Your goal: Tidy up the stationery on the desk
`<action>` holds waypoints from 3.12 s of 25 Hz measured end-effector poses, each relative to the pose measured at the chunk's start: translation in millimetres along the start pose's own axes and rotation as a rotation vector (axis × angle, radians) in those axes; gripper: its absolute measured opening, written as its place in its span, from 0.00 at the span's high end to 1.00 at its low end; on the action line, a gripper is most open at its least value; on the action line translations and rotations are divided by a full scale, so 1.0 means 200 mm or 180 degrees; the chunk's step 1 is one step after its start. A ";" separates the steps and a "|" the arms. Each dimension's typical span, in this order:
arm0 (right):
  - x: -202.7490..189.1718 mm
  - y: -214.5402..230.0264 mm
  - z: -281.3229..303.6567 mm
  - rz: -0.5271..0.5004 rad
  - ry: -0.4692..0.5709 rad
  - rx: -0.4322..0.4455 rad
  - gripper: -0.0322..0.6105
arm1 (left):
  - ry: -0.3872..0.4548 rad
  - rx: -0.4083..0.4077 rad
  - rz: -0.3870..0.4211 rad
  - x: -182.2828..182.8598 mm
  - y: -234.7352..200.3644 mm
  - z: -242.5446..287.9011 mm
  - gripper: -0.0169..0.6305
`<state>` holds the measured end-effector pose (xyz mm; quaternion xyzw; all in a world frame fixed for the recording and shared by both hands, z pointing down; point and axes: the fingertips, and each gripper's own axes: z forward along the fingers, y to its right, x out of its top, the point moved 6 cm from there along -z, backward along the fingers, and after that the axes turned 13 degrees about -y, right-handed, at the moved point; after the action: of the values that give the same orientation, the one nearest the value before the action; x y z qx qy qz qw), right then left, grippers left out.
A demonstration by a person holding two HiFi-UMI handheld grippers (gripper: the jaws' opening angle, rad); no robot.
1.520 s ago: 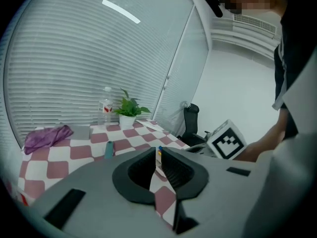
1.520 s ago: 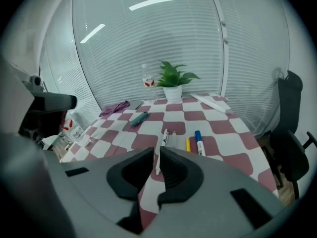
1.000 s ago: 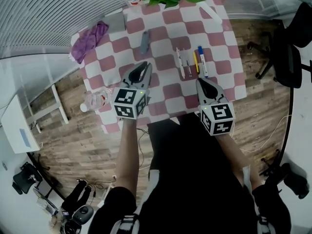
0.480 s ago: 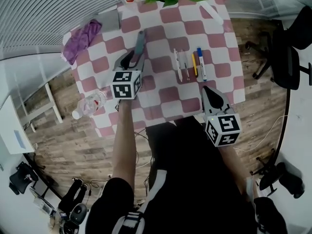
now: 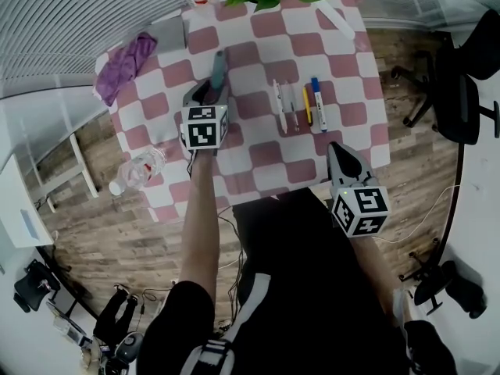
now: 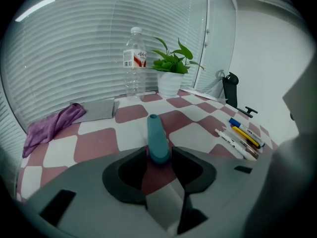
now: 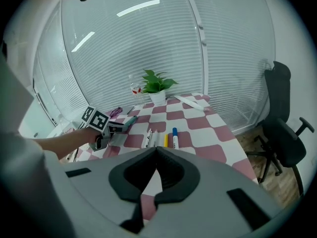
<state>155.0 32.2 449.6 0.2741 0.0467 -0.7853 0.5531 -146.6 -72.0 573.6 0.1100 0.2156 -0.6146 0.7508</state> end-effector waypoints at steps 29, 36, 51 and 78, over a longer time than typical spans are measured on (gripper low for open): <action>-0.06 0.04 -0.09 0.0310 0.0151 0.0120 0.92 | -0.0046 0.0392 -0.0941 -0.30 0.65 -0.14 0.75; -0.10 0.07 -0.09 0.0352 0.0138 0.0087 0.92 | -0.0117 0.0345 -0.1104 -0.33 0.72 -0.12 0.75; -0.12 0.10 -0.11 0.0417 0.0156 0.0093 0.92 | -0.0120 0.0389 -0.1295 -0.32 0.80 -0.10 0.75; -0.04 0.05 -0.18 0.0333 0.0426 0.0201 0.92 | 0.0012 0.0204 -0.1038 -0.31 0.82 -0.38 0.70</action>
<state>178.8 49.0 425.4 0.3453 0.0444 -0.7363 0.5802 -10.3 51.7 519.5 0.0986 0.2123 -0.7347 0.6368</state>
